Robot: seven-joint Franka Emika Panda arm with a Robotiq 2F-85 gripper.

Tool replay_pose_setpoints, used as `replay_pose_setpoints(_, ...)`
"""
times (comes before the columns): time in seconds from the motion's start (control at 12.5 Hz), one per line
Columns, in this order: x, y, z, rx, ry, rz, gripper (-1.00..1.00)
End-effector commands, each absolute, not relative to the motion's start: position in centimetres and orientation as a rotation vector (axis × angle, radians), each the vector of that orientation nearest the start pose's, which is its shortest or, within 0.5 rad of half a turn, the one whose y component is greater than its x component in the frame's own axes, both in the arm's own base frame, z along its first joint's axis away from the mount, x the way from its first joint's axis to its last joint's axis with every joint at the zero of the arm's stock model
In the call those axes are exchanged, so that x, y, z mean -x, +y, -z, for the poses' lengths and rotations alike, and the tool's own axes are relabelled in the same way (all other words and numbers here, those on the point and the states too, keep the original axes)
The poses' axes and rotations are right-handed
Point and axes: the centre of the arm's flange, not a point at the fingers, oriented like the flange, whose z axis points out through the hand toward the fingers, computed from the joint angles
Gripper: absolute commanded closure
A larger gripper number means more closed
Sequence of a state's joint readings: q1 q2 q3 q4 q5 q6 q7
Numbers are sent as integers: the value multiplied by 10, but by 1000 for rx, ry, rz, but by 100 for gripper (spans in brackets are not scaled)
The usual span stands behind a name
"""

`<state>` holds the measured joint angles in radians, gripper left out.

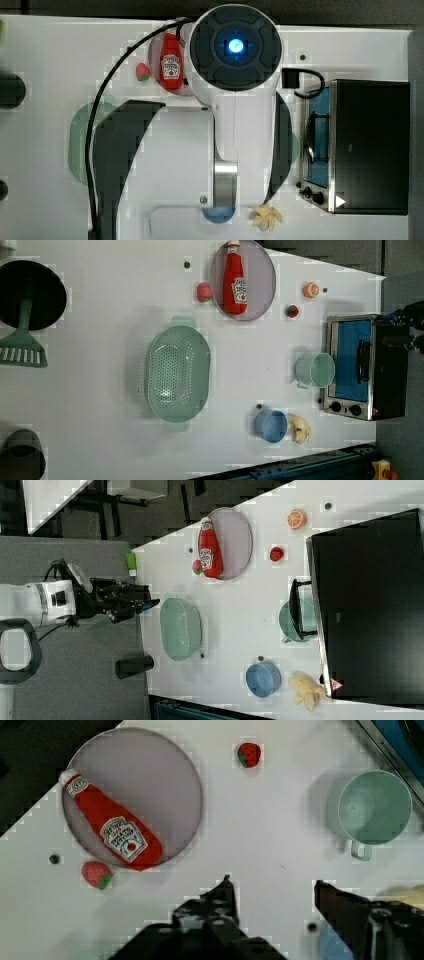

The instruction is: Drag strainer left to right.

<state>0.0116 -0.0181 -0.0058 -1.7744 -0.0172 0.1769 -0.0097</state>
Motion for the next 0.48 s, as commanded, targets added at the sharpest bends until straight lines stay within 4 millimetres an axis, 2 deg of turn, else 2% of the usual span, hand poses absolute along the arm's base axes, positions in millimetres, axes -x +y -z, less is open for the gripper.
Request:
replay_pose_setpoints(0.08,-476,-35,-642,2788,1469,29,-60)
replay_pose_setpoints(0.24,-478,-21,-643,2798,1429,38,-100)
replay_pose_setpoints(0.32,-479,-1,-642,2812,1377,27,-100)
replay_pose_setpoints(0.48,-479,55,-637,2865,1244,1,-100)
